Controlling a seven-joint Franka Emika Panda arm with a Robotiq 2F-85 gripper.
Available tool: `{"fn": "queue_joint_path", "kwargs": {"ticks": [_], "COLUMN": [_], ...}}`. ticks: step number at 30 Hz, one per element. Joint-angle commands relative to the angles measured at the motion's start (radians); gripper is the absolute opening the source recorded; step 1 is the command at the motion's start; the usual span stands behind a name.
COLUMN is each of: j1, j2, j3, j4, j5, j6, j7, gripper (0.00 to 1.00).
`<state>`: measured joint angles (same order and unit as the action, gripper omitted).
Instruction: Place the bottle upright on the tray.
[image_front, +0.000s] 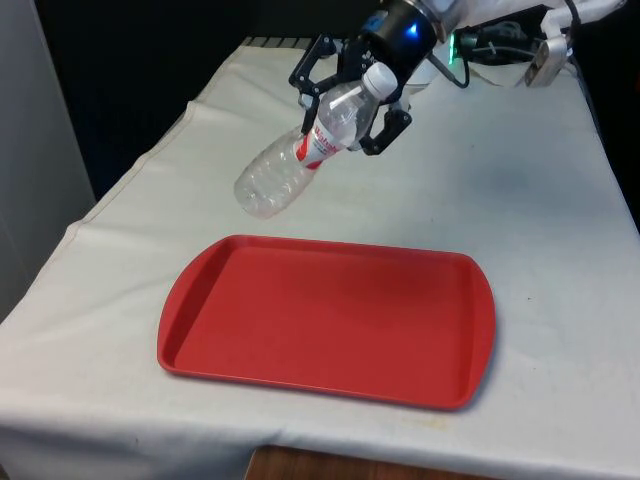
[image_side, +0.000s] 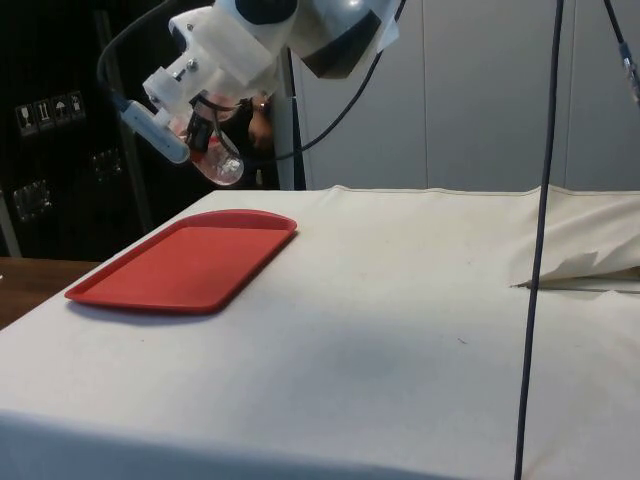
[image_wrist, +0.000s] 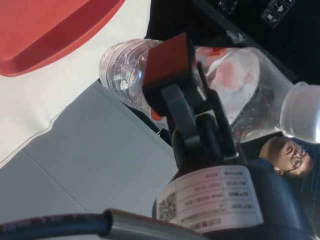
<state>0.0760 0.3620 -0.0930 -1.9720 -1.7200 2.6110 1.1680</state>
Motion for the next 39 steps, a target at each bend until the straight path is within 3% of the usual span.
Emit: {"fn": "queue_joint_path", "kwargs": {"ticks": [1, 2, 3, 7, 10, 11, 12, 15, 17, 18, 21, 25, 26, 28, 34, 35, 36, 39], "j1": [-0.002, 0.000, -0.002, -0.002, -0.002, 0.000, -0.002, -0.002, -0.002, 0.000, -0.002, -0.002, 0.000, -0.002, -0.003, 0.000, -0.003, -0.003], "j2": [-0.003, 0.000, -0.003, -0.004, -0.006, 0.000, -0.006, -0.008, -0.008, -0.001, -0.009, -0.009, -0.002, -0.010, -0.011, -0.004, -0.011, -0.011], "j3": [0.000, 0.000, 0.000, 0.000, 0.000, 0.000, 0.000, 0.000, 0.000, 0.000, 0.000, 0.000, 0.000, 0.000, 0.000, 0.000, 0.000, 0.000], "j4": [0.007, 0.001, 0.008, 0.007, 0.006, 0.002, 0.005, 0.004, 0.003, 0.002, 0.002, 0.001, 0.000, 0.001, 0.000, -0.002, 0.000, 0.000], "j5": [-0.026, -0.002, -0.028, -0.033, -0.034, -0.009, -0.034, -0.033, -0.033, -0.009, -0.033, -0.032, -0.009, -0.032, -0.032, -0.009, -0.032, -0.032], "j6": [0.018, 0.000, 0.018, 0.022, 0.027, 0.010, 0.028, 0.036, 0.040, 0.023, 0.046, 0.054, 0.039, 0.060, 0.070, 0.052, 0.073, 0.079], "j7": [0.039, 0.010, 0.048, 0.093, 0.118, 0.090, 0.126, 0.159, 0.175, 0.148, 0.208, 0.238, 0.212, 0.261, 0.310, 0.277, 0.318, 0.350], "gripper": [0.14, 0.14, 0.14, 0.14, 0.14, 0.14, 0.14, 0.14, 0.14, 0.14, 0.14, 0.14, 0.14, 0.14, 0.14, 0.14, 0.14, 0.14]}}
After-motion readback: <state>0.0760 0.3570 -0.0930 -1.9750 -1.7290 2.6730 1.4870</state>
